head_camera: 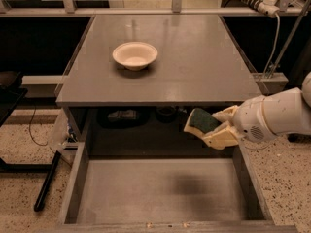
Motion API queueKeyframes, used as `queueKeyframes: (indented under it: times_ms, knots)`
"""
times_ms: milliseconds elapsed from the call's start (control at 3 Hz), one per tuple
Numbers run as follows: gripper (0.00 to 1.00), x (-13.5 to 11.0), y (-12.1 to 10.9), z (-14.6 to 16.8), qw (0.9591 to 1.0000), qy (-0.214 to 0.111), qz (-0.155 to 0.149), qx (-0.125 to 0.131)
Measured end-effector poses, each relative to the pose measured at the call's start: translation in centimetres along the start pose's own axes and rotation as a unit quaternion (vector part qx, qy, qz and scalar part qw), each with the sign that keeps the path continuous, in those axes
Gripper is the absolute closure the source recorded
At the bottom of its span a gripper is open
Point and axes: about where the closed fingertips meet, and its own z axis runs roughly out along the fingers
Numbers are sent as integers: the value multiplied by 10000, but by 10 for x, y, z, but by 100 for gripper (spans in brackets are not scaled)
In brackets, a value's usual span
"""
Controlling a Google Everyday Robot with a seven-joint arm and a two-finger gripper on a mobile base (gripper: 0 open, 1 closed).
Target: Place sponge into top drawer
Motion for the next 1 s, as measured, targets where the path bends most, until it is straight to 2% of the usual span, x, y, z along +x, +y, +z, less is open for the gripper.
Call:
queueKeyframes:
  times_ms: [333, 667, 1000]
  knots:
    - [100, 10, -9, 41, 9996, 275, -1, -30]
    - [100, 35, -36, 107, 9988, 436, 183, -96]
    - [100, 59, -55, 159, 9980, 585, 191, -130]
